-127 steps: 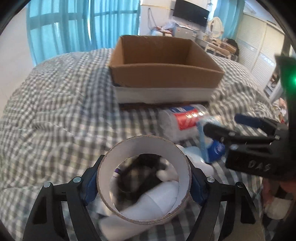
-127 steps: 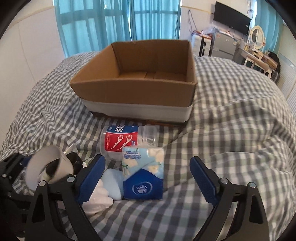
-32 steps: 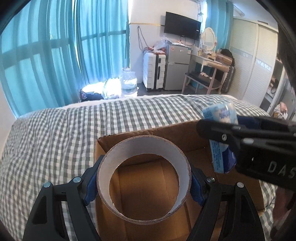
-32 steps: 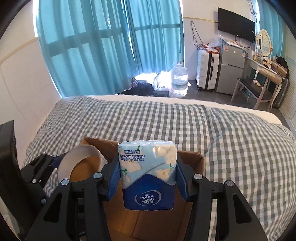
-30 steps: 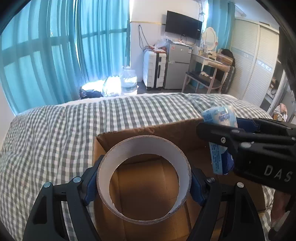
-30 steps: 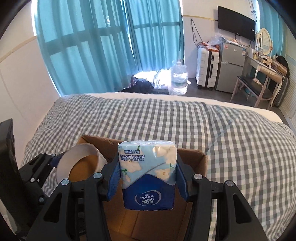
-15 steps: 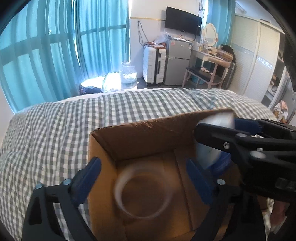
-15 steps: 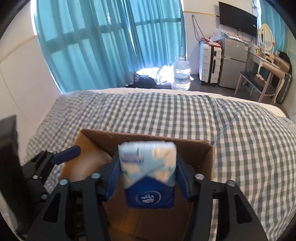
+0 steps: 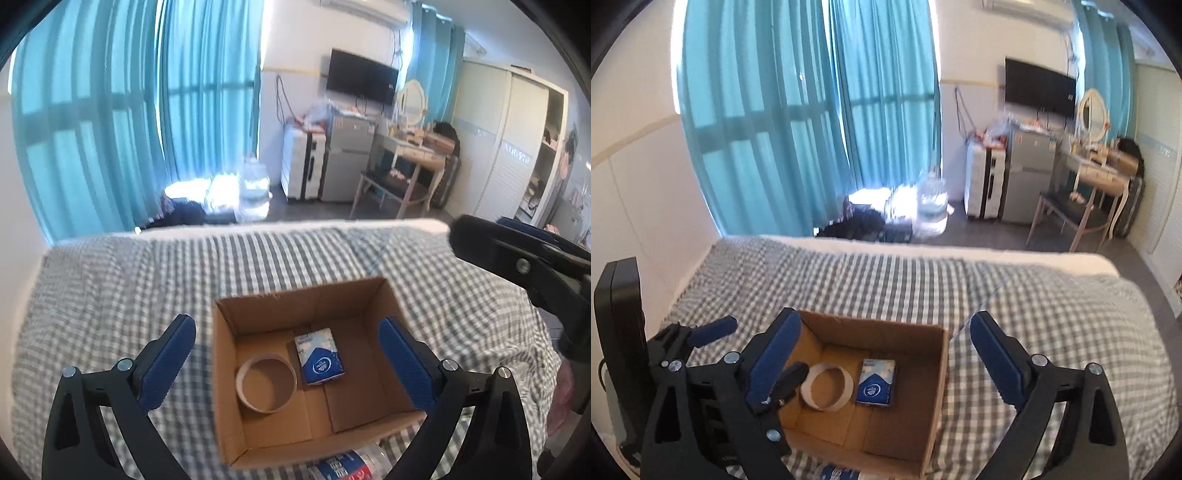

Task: Organize objects
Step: 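Grasp the white bottle with the left tool while the right tool grasps the white figurine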

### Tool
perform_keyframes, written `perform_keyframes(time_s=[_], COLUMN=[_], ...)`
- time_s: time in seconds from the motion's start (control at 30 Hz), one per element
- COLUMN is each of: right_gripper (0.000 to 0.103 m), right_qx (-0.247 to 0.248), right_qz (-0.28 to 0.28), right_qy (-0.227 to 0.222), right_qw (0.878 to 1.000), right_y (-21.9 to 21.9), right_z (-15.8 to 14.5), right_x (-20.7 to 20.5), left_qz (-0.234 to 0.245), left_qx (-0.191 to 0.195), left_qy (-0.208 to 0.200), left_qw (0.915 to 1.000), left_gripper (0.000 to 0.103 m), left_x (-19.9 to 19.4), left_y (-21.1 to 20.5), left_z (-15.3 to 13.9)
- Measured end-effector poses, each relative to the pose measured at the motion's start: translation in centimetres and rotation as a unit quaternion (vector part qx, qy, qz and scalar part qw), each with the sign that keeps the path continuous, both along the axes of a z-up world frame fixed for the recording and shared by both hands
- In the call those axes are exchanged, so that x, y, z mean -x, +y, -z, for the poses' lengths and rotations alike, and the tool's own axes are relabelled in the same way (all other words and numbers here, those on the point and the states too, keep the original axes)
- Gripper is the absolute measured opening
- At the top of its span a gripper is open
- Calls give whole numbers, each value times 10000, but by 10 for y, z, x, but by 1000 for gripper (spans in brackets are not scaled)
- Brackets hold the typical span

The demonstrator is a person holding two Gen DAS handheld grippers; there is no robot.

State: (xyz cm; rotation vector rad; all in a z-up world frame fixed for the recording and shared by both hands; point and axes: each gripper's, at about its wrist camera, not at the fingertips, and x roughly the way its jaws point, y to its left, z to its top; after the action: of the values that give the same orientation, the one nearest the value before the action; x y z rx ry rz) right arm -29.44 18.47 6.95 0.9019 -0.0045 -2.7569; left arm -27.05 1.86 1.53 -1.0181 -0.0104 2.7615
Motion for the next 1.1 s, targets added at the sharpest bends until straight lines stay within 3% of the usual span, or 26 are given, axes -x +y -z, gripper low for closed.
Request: perform_keyframes(time_s=[0.17,0.27,0.5,0.67,0.8,1.1], right_gripper=[96,97,97,97,97,97], right_qx=[-58,-242,-475,-501,-591,-446], right_qz=[-113,-129,-322,-467,-487,-450], right_qy=[255,398,467,410,293,-644], right_qw=[9996,9988,9973,9968,9966,9959], right_y=[2,4,8,6,6,2], right_z=[-44,-61,-61,-32,8,114], right_x=[-57,-95,-166,-201,-215,-199], left_qz=[-145,-214,-395,-504,-622,-890], left_qx=[17,103,390,330,372,504], left_qy=[309,450,584,400,264,-268], left_qw=[9994,9987,9967,9974,9970,9944], left_gripper=[103,103,103,103,103,103], left_x=[-45,-77,-138,-171,-190,-207], left_y=[-6,-10,-23,-38,-47,-44], left_z=[-50,-66,-73,-47,-13,79])
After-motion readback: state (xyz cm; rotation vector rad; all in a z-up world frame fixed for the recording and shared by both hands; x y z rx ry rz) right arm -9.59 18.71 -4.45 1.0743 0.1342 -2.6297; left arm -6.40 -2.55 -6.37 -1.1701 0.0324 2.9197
